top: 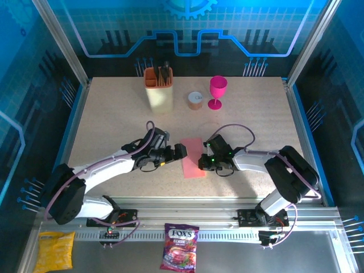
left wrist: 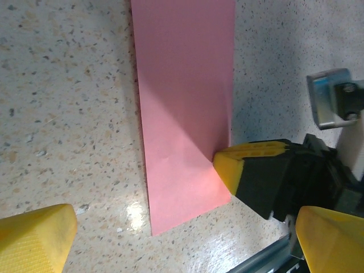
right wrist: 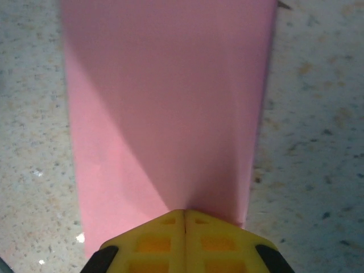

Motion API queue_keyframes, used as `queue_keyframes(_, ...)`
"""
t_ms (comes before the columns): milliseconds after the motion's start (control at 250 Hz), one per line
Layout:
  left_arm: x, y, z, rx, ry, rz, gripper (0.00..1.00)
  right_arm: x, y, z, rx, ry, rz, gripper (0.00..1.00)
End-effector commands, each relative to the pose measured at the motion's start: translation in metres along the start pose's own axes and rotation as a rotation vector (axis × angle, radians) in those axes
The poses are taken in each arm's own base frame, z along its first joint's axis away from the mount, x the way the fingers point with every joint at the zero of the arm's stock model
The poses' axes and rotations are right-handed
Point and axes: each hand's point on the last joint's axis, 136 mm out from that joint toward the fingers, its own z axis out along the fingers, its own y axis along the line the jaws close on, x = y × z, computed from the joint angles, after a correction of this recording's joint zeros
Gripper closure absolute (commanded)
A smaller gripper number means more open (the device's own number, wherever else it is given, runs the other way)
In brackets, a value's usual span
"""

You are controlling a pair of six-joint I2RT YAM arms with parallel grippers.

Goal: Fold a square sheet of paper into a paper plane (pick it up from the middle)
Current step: Third fold the triangle at the center of the table.

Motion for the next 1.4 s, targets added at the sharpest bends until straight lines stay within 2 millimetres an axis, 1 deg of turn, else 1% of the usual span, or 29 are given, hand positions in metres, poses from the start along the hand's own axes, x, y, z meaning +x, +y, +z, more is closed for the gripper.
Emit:
queue_keyframes(0,-0.013,-0.015,0.004,0.022,-0.032,0.009,0.0,0.011,-0.019,0.011,0.011,0.032,0.05,1.0)
queue_keyframes(108,-0.015,-0.019,0.014,0.025,-0.018,0.012,0.0,0.019,-0.028,0.017,0.013,0.052,0.074,1.0)
queue_keyframes(240,-0.018,-0.021,0.027,0.019,-0.003,0.017,0.0,0.025,-0.034,0.021,0.014,0.062,0.088,1.0)
queue_keyframes(451,-0.017,-0.015,0.041,-0.013,0.009,0.015,0.0,0.032,-0.041,0.027,0.017,0.074,0.112,1.0)
queue_keyframes(611,-0.014,-0.013,0.048,-0.013,0.017,0.017,0.0,0.037,-0.044,0.028,0.014,0.081,0.125,1.0)
queue_keyframes(995,-0.011,-0.015,0.067,-0.008,0.045,0.023,0.0,0.039,-0.05,0.027,0.019,0.08,0.128,1.0)
queue_keyframes(1274,-0.01,-0.014,0.076,-0.036,0.059,0.033,0.0,0.043,-0.052,0.029,0.012,0.089,0.137,1.0)
queue_keyframes(1394,-0.011,-0.017,0.078,-0.027,0.061,0.035,0.0,0.045,-0.053,0.03,0.012,0.094,0.137,1.0)
